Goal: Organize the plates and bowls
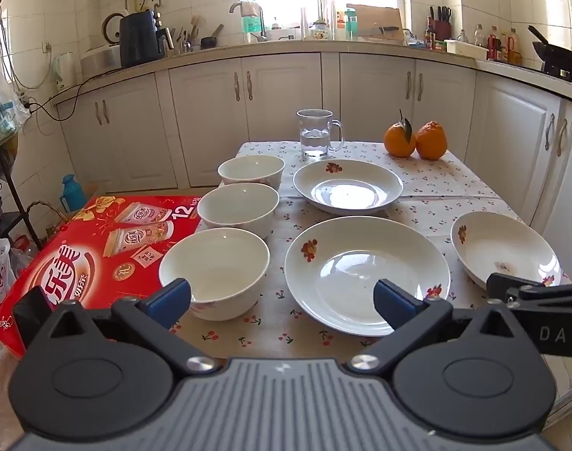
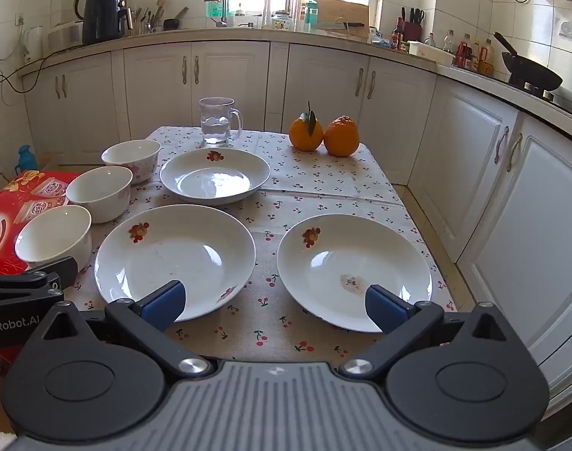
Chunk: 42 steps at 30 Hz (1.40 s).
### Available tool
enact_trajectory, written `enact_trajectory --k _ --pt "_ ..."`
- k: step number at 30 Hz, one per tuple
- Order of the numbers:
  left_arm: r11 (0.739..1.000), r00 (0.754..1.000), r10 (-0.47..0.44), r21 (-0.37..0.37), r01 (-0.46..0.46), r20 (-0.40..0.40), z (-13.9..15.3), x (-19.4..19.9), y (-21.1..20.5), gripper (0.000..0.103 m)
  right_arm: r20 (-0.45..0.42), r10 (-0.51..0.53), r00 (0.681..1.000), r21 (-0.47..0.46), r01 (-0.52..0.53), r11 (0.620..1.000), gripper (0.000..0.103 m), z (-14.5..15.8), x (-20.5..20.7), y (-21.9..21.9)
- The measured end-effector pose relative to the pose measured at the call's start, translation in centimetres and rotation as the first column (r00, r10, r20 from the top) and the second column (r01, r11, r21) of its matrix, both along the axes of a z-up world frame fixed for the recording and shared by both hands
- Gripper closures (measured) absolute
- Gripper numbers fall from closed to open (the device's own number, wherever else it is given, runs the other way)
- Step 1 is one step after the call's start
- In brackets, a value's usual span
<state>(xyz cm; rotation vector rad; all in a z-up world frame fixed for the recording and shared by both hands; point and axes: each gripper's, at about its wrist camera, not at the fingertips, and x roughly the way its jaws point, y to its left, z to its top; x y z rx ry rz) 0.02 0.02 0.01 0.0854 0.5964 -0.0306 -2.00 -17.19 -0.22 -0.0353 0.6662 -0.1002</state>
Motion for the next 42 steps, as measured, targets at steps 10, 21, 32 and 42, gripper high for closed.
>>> enact_trajectory --k 10,21,32,42 --pt "1.000 1.000 0.000 0.001 0.000 -0.003 -0.03 0.01 0.00 0.001 0.000 0.000 1.000 0.001 0.000 1.000 0.000 -0.07 0.10 0.01" --pt "1.000 1.000 0.000 -0.002 0.000 -0.006 -0.01 0.04 0.02 0.001 0.001 0.000 1.000 -0.001 0.000 1.000 0.000 0.04 -0.09 0.06" --pt "1.000 1.000 0.000 -0.003 0.000 -0.005 -0.33 -0.05 0.07 0.001 0.005 -0.001 1.000 -0.007 0.001 1.000 0.000 0.22 0.05 0.17" --pt "1.000 1.000 0.000 -0.003 0.000 -0.005 -0.30 -0.03 0.08 0.001 0.009 -0.001 1.000 -0.007 0.001 1.000 0.000 0.48 -0.12 0.15"
